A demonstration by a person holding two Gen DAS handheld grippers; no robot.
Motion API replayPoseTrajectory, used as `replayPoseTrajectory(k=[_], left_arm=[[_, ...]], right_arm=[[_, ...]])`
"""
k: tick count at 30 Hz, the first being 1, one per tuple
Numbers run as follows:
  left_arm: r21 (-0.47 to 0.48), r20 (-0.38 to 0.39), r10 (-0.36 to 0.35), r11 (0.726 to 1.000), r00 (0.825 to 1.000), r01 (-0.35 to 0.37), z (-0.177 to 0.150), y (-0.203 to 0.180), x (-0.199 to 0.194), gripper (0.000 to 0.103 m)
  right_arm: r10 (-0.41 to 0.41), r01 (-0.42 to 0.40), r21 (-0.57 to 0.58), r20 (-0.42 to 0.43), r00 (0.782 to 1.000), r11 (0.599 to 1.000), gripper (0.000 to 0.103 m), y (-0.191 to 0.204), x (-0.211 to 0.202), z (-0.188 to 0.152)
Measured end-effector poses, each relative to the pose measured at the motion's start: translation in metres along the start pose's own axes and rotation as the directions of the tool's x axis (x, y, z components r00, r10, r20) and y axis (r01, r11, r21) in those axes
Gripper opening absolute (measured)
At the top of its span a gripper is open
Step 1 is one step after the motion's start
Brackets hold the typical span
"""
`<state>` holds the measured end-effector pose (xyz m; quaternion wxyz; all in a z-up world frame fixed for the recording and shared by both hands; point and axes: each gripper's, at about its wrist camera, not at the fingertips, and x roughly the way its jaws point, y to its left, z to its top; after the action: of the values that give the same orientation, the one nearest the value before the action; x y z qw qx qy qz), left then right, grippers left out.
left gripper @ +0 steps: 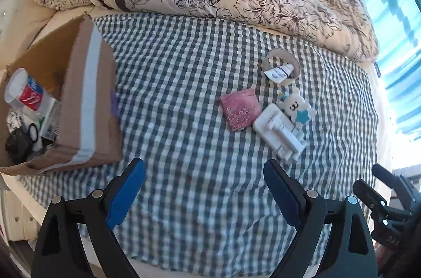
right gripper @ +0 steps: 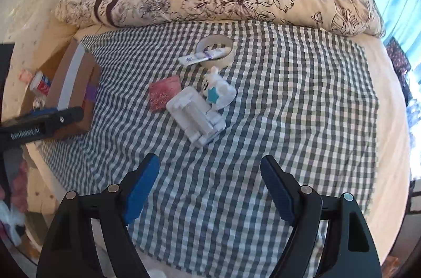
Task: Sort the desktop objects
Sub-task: 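Reach the left gripper to the pink notebook while the right reaches the white bear figure, then grasp the pink notebook with the left gripper while the right grasps the white bear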
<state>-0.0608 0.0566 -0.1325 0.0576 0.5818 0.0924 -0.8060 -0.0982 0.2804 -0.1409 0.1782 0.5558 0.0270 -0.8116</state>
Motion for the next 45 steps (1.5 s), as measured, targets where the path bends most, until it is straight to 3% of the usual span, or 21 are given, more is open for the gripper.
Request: replayPoseTrajectory(k=[6,14,21,30,39,40,41,42,45], left_arm=[[-0.02,-0.006,0.009,1.0,1.0,-0.009,0.018,-0.015,0.041,0.094],[-0.101,-0.044,-0.036,0.994,0.998,0.032,0.041,-0.015,0.106,0.094],[-0.107,-0.062,-0.095,0.99,0.994,0.088,0.057,-0.026,0.132,0.094],[-0.153,-0.109,-0.146,0.98,0.983,0.129,0.071,-0.036,0.164,0.093],[-0.13,-0.14,-0.063,0.991,0.988,0.044,0.069,-0.06,0.186,0.093],[-0.123,-0.138,-0.053,0.992,0.989,0.036,0.068,-0.064,0.186,0.091],[-0.119,-0.131,-0.042,0.993,0.991,0.026,0.068,-0.066,0.186,0.08],[-0.121,-0.121,-0.038,0.992,0.992,0.023,0.068,-0.068,0.184,0.076],[-0.158,-0.102,-0.077,0.986,0.992,0.06,0.066,-0.066,0.179,0.075]], right_arm=[[0.032,-0.032,0.024,-0.01,0.999,0.999,0.079,-0.014,0.042,0.038],[0.053,-0.053,-0.014,-0.04,0.998,0.998,0.079,-0.022,0.089,0.073],[0.041,-0.048,-0.078,-0.085,0.995,0.996,0.079,-0.018,0.128,0.09],[0.015,-0.023,-0.052,-0.151,0.988,0.998,0.079,-0.023,0.164,0.103],[-0.006,-0.008,-0.07,-0.195,0.981,0.998,0.079,-0.018,0.187,0.097],[-0.006,-0.008,-0.067,-0.199,0.98,0.998,0.074,-0.018,0.188,0.097],[-0.017,0.002,-0.076,-0.198,0.98,0.997,0.064,-0.017,0.188,0.098],[-0.029,0.012,-0.086,-0.197,0.98,0.996,0.058,-0.016,0.187,0.098],[-0.037,0.018,-0.091,-0.206,0.978,0.996,0.057,-0.014,0.185,0.1]])
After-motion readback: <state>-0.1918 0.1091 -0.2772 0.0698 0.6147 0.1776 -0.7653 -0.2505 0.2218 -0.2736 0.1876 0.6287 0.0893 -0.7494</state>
